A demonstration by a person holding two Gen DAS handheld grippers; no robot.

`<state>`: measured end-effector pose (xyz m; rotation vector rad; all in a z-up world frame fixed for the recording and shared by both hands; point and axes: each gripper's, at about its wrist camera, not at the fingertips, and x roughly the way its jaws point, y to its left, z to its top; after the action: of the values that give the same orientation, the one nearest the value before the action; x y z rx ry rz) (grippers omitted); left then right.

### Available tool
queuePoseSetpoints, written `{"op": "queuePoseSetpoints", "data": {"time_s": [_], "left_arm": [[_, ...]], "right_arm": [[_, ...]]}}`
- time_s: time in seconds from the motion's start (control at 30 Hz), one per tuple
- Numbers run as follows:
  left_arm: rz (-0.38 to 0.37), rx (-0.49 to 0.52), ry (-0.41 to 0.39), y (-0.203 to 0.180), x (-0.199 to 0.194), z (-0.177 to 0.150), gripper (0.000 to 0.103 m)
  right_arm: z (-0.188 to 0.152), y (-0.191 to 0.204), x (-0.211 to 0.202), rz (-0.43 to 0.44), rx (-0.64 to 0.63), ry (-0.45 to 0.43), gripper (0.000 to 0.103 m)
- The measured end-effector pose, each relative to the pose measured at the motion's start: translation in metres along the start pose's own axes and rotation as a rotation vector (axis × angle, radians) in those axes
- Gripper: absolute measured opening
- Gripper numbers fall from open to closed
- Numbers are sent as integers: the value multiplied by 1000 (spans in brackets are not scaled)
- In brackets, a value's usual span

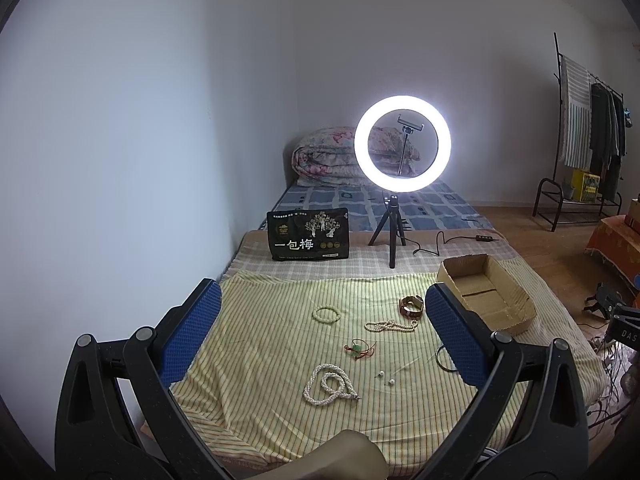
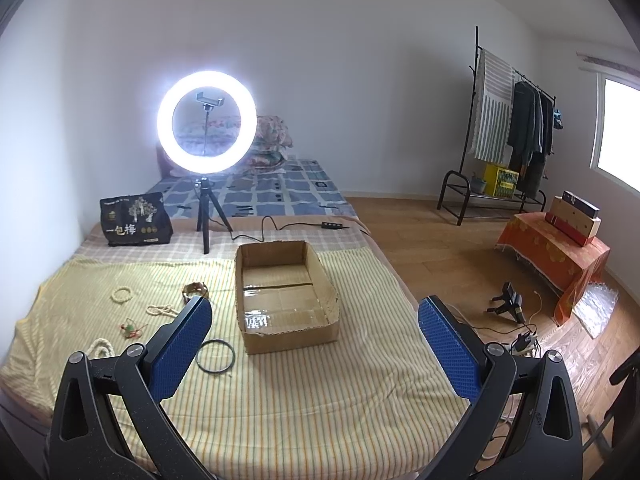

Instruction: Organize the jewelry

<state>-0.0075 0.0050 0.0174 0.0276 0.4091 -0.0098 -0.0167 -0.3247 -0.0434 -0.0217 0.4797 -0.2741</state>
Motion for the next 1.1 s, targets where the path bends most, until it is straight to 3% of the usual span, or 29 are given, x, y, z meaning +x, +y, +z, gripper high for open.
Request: {"op": "queuePoseSetpoints", "data": {"time_s": [1.1], "left_arm": [[1, -3, 0, 0, 1, 0, 103]], "right_arm": [[1, 7, 1, 8, -17, -1, 102]]}}
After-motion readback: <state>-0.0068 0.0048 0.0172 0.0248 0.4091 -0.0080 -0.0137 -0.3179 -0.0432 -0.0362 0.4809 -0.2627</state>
